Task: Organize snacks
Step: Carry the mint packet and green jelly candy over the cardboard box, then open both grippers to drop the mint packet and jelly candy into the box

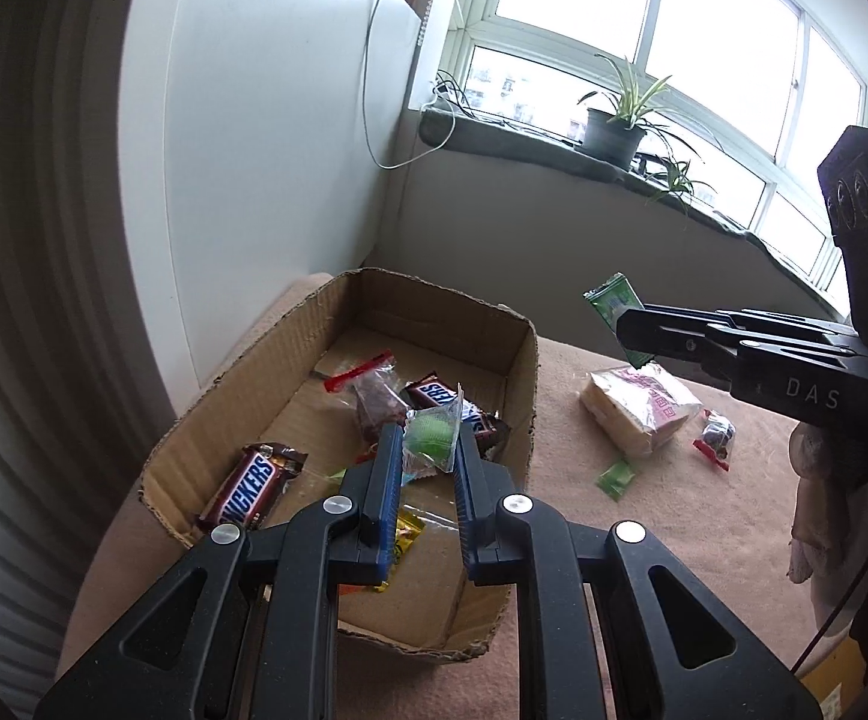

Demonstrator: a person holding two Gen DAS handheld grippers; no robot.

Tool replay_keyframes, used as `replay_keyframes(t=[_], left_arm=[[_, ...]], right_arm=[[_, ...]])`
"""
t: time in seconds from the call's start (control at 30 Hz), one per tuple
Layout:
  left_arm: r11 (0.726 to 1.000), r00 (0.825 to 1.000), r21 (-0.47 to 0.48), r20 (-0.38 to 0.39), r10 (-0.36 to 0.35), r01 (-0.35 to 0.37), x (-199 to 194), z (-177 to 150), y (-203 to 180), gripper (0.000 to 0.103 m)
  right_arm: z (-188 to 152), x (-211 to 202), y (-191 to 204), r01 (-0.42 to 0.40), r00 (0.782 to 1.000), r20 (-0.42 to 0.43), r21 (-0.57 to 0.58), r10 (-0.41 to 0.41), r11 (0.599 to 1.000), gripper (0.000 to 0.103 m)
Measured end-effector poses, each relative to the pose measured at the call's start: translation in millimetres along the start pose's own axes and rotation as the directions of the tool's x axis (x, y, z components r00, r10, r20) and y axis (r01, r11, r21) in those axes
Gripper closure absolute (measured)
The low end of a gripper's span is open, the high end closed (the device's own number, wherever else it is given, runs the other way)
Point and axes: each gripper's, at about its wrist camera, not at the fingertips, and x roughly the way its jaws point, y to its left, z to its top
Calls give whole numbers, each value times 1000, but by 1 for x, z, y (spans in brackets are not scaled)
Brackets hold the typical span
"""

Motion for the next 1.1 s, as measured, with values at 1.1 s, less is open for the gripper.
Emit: replay_keyframes(t=[1.1], left_arm=[[998,997,-17,-56,57,-58,17,-3,27,82]], right_arm=[[24,90,17,-47,990,-133,34,51,998,72]])
